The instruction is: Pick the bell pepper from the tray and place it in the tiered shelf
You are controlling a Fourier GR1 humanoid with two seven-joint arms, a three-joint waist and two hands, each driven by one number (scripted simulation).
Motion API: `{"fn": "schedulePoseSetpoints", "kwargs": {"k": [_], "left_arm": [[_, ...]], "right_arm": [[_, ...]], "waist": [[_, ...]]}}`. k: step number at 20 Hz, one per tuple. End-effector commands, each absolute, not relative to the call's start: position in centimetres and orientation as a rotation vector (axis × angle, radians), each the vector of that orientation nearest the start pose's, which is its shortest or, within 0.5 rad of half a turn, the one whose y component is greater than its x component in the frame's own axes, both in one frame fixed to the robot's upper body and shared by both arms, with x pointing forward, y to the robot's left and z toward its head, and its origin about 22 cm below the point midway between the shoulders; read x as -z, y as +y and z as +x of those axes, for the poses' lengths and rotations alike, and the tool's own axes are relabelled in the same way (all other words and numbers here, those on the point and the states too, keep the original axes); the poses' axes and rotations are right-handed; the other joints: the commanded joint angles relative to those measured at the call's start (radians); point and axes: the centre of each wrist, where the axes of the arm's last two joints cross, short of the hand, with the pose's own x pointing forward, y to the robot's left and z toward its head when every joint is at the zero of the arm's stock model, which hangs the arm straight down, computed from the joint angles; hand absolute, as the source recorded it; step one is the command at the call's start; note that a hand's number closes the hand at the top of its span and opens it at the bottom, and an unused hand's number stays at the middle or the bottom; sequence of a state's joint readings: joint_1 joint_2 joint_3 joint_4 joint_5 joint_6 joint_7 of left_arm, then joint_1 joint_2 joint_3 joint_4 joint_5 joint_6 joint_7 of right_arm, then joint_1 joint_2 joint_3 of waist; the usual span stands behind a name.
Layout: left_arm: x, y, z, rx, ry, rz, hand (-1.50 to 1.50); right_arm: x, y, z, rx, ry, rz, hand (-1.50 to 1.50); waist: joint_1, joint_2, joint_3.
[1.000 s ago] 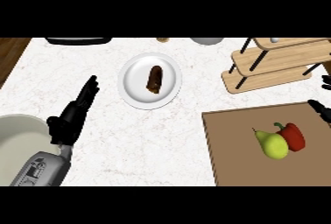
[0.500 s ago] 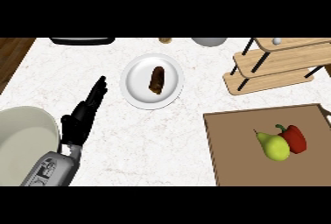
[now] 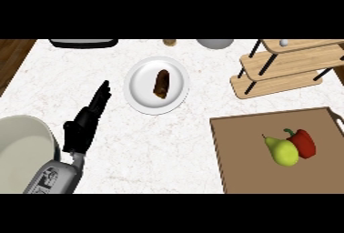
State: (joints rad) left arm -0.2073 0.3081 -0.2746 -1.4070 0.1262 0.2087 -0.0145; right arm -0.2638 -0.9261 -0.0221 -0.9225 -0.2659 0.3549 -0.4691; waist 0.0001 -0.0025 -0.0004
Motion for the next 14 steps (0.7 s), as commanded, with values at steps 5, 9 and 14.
{"fn": "schedulePoseSetpoints", "kwargs": {"k": [5, 9, 14], "left_arm": [[-1.8, 23.7, 28.1, 0.256, -1.568, 0.123, 0.00], [-1.6, 22.7, 28.8, 0.237, -1.577, 0.137, 0.00], [-1.3, 22.4, 27.6, 0.238, -1.568, 0.095, 0.00]], "right_arm": [[-14.7, -45.7, 28.4, -0.939, -1.351, -0.406, -1.50], [-17.1, -44.5, 28.0, -1.096, -1.246, -0.538, -1.50], [-16.6, -40.3, 26.8, -1.091, -1.201, -0.555, -1.50]], "waist": [[-0.001, -0.004, -0.003], [-0.012, -0.002, -0.002], [-0.008, -0.001, -0.001]]}}
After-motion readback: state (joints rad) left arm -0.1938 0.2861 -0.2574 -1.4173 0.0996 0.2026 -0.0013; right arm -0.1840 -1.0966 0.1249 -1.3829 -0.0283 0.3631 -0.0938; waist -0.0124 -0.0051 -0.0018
